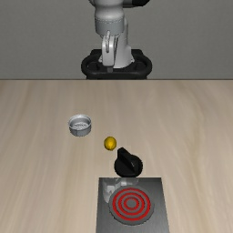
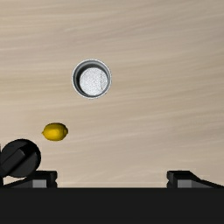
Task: Pick up the lemon and place it on the ramekin with the stove turned on
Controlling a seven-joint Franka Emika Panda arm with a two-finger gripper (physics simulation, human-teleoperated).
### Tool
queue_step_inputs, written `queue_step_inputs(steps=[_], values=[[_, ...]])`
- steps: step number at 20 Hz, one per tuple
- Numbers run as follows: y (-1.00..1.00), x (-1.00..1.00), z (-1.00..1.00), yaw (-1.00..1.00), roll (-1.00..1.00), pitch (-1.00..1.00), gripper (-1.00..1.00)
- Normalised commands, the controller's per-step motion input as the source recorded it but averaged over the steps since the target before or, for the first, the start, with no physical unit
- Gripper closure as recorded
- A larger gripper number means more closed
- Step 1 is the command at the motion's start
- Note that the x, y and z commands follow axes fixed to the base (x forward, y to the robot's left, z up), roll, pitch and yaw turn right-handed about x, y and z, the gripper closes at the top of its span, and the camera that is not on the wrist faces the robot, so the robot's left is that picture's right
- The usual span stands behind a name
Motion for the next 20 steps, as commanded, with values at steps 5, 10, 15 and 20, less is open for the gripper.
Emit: queue_step_inputs(steps=[5, 10, 15, 20], values=[[0.0, 1.0, 0.0, 0.0, 0.0, 0.0, -1.0], [0.0, 1.0, 0.0, 0.0, 0.0, 0.0, -1.0], [-0.2, 0.0, -0.8, 0.0, 0.0, 0.0, -1.0], [0.0, 0.0, -1.0, 0.0, 0.0, 0.0, -1.0]])
